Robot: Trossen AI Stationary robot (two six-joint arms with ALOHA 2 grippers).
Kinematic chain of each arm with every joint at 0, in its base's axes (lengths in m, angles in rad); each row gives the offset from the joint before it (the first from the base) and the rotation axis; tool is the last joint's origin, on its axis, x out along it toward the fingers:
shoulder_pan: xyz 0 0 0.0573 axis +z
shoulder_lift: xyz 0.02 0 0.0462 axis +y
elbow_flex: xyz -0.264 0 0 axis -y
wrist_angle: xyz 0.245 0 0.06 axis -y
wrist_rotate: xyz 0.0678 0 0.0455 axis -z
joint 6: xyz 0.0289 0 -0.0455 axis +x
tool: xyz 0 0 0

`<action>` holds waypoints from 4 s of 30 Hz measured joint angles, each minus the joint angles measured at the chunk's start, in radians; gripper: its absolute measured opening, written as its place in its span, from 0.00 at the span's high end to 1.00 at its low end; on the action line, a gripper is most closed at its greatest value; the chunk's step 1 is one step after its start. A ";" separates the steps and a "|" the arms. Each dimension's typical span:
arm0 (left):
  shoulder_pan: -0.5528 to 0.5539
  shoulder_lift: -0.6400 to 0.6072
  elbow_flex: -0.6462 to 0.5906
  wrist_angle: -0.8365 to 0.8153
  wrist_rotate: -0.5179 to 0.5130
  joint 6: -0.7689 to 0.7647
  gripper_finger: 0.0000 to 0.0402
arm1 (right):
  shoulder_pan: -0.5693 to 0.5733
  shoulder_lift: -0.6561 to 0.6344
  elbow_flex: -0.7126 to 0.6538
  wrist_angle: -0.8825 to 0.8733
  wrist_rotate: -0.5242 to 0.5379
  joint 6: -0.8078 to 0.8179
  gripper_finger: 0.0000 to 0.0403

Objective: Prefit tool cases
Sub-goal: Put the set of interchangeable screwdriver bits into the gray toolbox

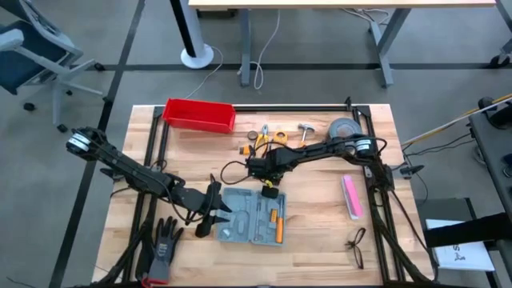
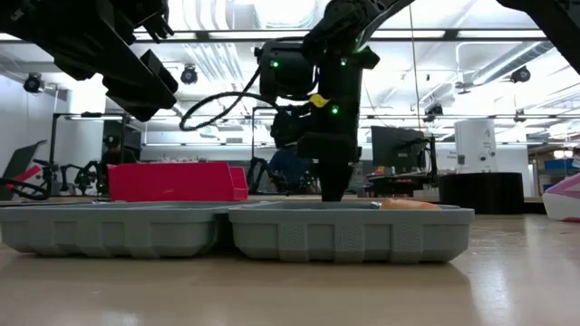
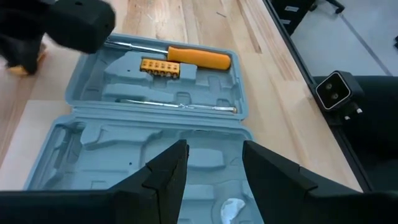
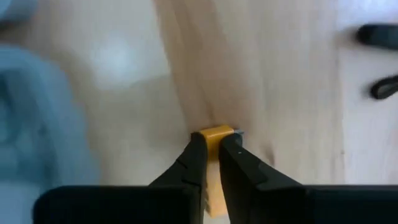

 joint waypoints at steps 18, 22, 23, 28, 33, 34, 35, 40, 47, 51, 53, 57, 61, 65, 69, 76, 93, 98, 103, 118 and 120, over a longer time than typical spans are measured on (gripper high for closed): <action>0.000 0.000 0.000 0.007 0.005 -0.008 0.60 | 0.103 -0.017 0.133 -0.192 0.000 0.140 1.00; 0.000 0.000 0.000 0.011 0.006 -0.014 0.60 | 0.056 -0.016 0.112 -0.191 -0.063 0.286 1.00; 0.000 0.000 0.000 0.010 0.008 -0.016 0.60 | 0.050 -0.016 0.110 -0.190 -0.071 0.312 0.99; 0.000 0.000 0.000 0.011 0.021 -0.014 0.60 | 0.049 -0.016 0.105 -0.186 -0.091 0.419 0.88; 0.000 0.000 0.000 0.012 0.032 0.008 0.60 | 0.045 -0.016 0.071 -0.181 -0.033 0.521 0.69; 0.000 0.000 0.000 0.013 0.032 0.011 0.60 | 0.044 -0.016 0.061 -0.174 -0.027 0.533 0.65; 0.000 0.000 0.000 0.013 0.033 0.011 0.60 | 0.041 -0.016 0.052 -0.161 -0.027 0.545 0.62; -0.001 0.000 0.000 0.013 0.033 0.019 0.60 | 0.040 0.009 0.033 -0.111 -0.042 0.555 0.51; -0.002 0.000 0.000 0.015 0.043 0.013 0.60 | 0.065 0.022 0.033 -0.123 -0.024 0.606 0.46; -0.002 0.000 0.000 0.015 0.050 0.011 0.60 | 0.090 0.023 0.033 -0.175 -0.021 0.649 0.46; -0.002 0.000 0.000 0.017 0.054 0.011 0.60 | 0.102 0.027 0.033 -0.189 -0.015 0.665 0.46; -0.007 0.000 0.000 0.017 0.054 0.006 0.60 | 0.114 0.030 0.034 -0.195 0.005 0.704 0.45; -0.018 0.000 0.000 0.016 0.054 0.002 0.60 | 0.119 0.022 0.034 -0.198 0.000 0.798 0.43; -0.023 0.000 0.000 0.015 0.054 0.002 0.60 | 0.133 0.011 0.035 -0.196 -0.010 0.908 0.41; -0.024 0.000 0.000 0.013 0.057 0.006 0.60 | 0.147 0.009 0.036 -0.188 -0.031 0.977 0.38; -0.026 0.000 0.000 0.013 0.060 0.026 0.60 | 0.168 0.003 0.036 -0.188 -0.015 0.979 0.35; -0.028 0.000 0.000 0.017 0.067 0.011 0.60 | 0.153 0.008 0.034 -0.142 -0.070 0.883 0.41; -0.031 0.000 0.000 0.016 0.074 0.011 0.60 | 0.144 0.023 0.032 -0.102 -0.071 0.890 0.41; -0.034 0.000 0.000 0.013 0.079 0.010 0.60 | 0.135 0.041 0.021 -0.090 -0.083 0.885 0.39; -0.038 0.000 0.000 0.015 0.079 0.006 0.60 | 0.134 0.046 -0.003 -0.086 -0.063 0.846 0.51; -0.038 0.000 0.000 0.016 0.079 0.006 0.60 | 0.136 0.043 -0.003 -0.087 -0.063 0.840 0.51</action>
